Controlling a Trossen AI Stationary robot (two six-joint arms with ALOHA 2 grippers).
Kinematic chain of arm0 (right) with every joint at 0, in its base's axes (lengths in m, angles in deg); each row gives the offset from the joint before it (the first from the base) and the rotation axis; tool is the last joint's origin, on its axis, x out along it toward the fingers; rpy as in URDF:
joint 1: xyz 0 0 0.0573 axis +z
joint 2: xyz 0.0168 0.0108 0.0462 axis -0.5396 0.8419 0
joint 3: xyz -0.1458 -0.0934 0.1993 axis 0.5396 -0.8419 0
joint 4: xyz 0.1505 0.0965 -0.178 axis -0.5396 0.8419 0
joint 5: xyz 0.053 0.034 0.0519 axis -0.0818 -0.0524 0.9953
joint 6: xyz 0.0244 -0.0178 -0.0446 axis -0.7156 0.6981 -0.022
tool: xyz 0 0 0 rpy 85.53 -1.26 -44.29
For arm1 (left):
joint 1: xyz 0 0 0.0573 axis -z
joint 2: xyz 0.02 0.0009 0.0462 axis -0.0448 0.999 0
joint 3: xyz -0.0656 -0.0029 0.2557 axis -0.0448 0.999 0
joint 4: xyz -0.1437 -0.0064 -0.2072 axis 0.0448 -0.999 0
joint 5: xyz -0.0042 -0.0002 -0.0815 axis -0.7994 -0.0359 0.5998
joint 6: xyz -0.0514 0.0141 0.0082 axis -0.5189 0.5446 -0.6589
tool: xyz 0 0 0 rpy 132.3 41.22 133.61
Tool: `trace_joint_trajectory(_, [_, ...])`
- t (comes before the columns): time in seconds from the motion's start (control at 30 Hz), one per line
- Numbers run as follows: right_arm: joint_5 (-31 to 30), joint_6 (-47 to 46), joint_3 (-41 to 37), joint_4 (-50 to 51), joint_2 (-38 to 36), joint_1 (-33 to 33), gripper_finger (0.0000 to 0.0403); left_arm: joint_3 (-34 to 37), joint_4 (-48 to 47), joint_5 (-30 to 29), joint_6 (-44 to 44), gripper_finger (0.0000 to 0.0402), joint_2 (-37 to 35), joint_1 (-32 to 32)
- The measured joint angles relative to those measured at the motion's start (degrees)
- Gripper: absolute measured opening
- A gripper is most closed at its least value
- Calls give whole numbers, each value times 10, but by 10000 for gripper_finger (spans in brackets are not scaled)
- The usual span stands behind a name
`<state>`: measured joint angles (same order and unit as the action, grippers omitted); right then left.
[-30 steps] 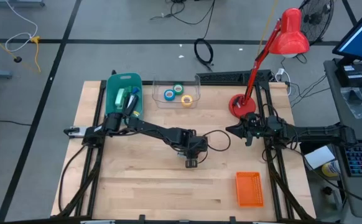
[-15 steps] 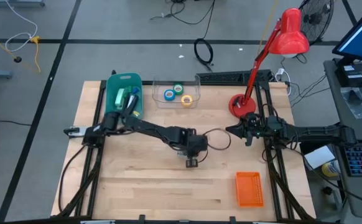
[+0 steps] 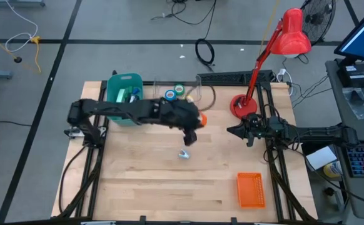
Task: Pick and place Stapler, Stapler remover, tape
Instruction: Put the orange tape into the transparent bin
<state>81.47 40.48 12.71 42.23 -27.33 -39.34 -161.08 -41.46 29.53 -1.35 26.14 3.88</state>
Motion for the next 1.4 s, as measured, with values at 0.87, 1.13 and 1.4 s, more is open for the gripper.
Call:
trace_joint_trajectory(0.87, [0, -2, 0, -5, 0, 0, 4, 1, -235, -273, -130, 43, -88, -128])
trace_joint_trajectory(1.13, [0, -2, 0, -5, 0, 0, 4, 0, -169, -137, -34, 43, -64, -268])
trace_joint_trajectory(1.4, [0, -2, 0, -5, 0, 0, 4, 1, -168, -80, 24, 43, -12, -335])
